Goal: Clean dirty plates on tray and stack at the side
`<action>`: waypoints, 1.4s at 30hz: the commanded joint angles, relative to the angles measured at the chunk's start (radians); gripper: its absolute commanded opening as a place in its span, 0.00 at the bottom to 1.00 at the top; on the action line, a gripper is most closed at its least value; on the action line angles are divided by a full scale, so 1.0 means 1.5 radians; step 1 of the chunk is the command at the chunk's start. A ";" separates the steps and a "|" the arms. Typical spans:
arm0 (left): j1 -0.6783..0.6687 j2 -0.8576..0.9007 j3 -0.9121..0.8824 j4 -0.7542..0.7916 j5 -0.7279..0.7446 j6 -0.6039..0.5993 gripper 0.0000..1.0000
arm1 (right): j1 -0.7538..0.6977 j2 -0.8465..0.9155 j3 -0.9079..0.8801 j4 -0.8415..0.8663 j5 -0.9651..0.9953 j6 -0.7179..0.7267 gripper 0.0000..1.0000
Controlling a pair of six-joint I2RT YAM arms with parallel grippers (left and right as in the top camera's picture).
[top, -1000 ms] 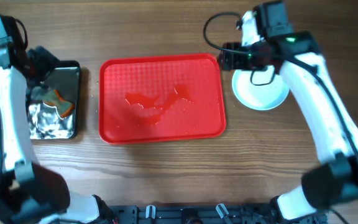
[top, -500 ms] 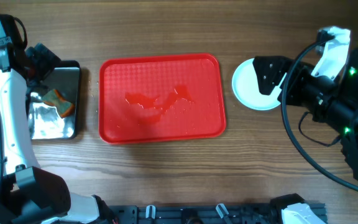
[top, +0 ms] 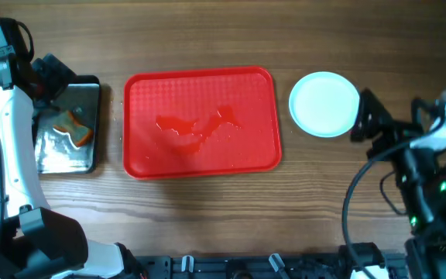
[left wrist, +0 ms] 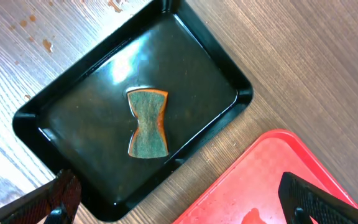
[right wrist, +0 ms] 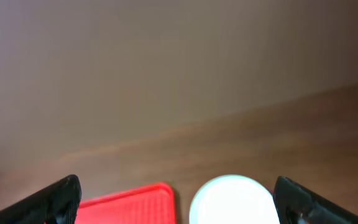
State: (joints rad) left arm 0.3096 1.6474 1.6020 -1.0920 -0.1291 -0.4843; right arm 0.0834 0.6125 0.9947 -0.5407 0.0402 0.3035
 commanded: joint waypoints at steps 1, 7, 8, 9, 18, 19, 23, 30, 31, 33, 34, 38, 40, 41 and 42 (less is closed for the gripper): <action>0.001 0.003 0.001 0.002 0.003 -0.001 1.00 | -0.021 -0.113 -0.168 0.113 -0.025 -0.049 1.00; 0.001 0.003 0.001 0.002 0.003 -0.001 1.00 | -0.021 -0.306 -0.468 0.330 -0.027 -0.061 1.00; 0.001 0.003 0.001 0.002 0.003 -0.001 1.00 | -0.021 -0.348 -0.511 0.344 -0.027 -0.060 1.00; 0.001 0.003 0.001 0.002 0.003 -0.001 1.00 | -0.021 -0.370 -0.531 0.350 -0.027 -0.061 1.00; 0.001 0.003 0.001 0.002 0.003 -0.001 1.00 | -0.022 -0.406 -0.660 0.420 -0.040 -0.080 1.00; 0.001 0.003 0.001 0.002 0.003 -0.001 1.00 | -0.022 -0.406 -0.660 0.412 -0.040 -0.084 1.00; 0.001 0.003 0.001 0.002 0.003 -0.002 1.00 | -0.022 -0.406 -0.660 0.362 -0.062 -0.093 1.00; 0.001 0.003 0.001 0.002 0.003 -0.001 1.00 | -0.022 -0.402 -0.660 0.362 -0.062 -0.093 1.00; 0.001 0.003 0.001 0.002 0.003 -0.002 1.00 | -0.022 -0.402 -0.660 0.362 -0.062 -0.093 1.00; 0.001 0.003 0.001 0.002 0.003 -0.002 1.00 | -0.022 -0.402 -0.660 0.362 -0.062 -0.093 1.00; 0.001 0.003 0.001 0.002 0.003 -0.002 1.00 | -0.022 -0.402 -0.660 0.362 -0.062 -0.094 1.00; 0.002 0.003 0.001 0.002 0.003 -0.001 1.00 | -0.022 -0.402 -0.660 0.362 -0.062 -0.093 1.00; -0.006 -0.020 0.001 0.005 -0.004 0.007 1.00 | -0.022 -0.402 -0.660 0.362 -0.062 -0.093 1.00; -0.015 -0.036 0.001 0.010 -0.026 0.009 1.00 | -0.022 -0.402 -0.660 0.362 -0.062 -0.093 1.00; -0.027 -0.054 0.001 0.011 -0.038 0.009 1.00 | -0.022 -0.402 -0.660 0.362 -0.062 -0.093 1.00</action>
State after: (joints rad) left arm 0.3065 1.6459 1.6016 -1.0885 -0.1333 -0.4835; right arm 0.0559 0.0154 0.0063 -0.0006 -0.0338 0.1772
